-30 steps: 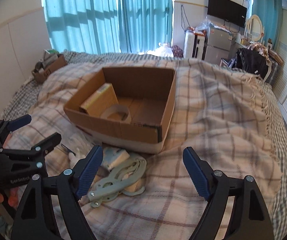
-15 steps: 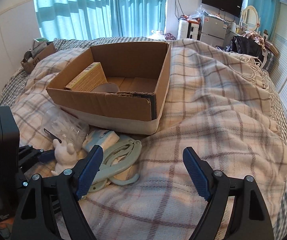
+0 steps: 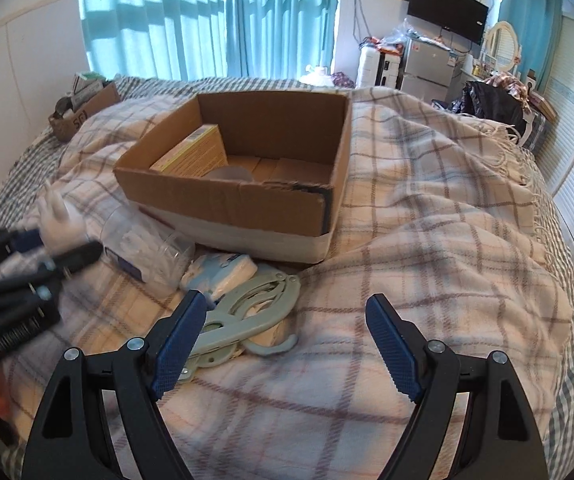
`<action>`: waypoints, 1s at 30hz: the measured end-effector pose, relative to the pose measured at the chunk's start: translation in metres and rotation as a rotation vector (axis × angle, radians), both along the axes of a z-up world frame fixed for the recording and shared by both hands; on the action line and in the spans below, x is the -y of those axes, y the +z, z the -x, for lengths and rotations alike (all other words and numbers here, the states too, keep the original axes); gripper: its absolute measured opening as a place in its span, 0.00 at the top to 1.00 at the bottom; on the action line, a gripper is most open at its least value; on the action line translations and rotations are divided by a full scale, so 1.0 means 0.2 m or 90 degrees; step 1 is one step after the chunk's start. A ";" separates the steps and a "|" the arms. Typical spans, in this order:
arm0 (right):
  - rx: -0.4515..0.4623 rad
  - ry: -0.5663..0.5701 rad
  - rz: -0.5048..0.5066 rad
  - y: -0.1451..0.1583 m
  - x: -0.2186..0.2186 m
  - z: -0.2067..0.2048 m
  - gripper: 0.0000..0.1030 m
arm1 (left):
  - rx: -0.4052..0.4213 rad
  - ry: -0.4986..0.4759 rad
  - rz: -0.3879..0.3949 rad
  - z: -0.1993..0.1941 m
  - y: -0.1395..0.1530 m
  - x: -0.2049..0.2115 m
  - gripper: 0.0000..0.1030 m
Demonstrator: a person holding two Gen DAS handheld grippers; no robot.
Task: Organize objects
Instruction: 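Grasp the pale green clip with the right gripper while the left holds the figurine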
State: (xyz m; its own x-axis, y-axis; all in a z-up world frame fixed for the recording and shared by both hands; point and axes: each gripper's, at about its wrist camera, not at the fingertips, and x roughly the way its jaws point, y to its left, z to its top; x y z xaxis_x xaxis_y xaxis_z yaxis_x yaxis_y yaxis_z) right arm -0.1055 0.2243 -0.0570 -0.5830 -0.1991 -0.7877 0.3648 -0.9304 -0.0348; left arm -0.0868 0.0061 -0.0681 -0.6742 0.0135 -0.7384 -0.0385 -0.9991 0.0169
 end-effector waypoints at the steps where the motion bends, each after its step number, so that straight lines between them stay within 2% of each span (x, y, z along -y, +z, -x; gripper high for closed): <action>1: 0.008 0.004 -0.007 -0.02 0.02 0.00 0.20 | -0.002 0.003 -0.002 0.00 0.00 0.02 0.51; 6: 0.050 0.034 -0.056 -0.11 0.15 0.03 0.21 | 0.006 0.026 -0.014 0.03 -0.04 0.07 0.51; 13: 0.114 0.054 -0.117 -0.29 0.28 0.09 0.22 | 0.026 0.019 -0.029 0.03 -0.12 0.10 0.51; 15: 0.123 0.044 -0.121 -0.31 0.26 0.10 0.28 | 0.029 0.016 -0.032 0.03 -0.13 0.10 0.51; 17: 0.118 0.041 -0.114 -0.30 0.24 0.08 0.39 | 0.032 0.012 -0.035 0.02 -0.14 0.10 0.51; 23: 0.071 0.019 -0.092 -0.19 0.17 0.03 0.69 | 0.032 0.009 -0.039 0.00 -0.14 0.10 0.51; 30: 0.023 0.008 -0.048 -0.06 0.10 -0.04 0.72 | 0.028 0.008 -0.043 -0.04 -0.13 0.09 0.51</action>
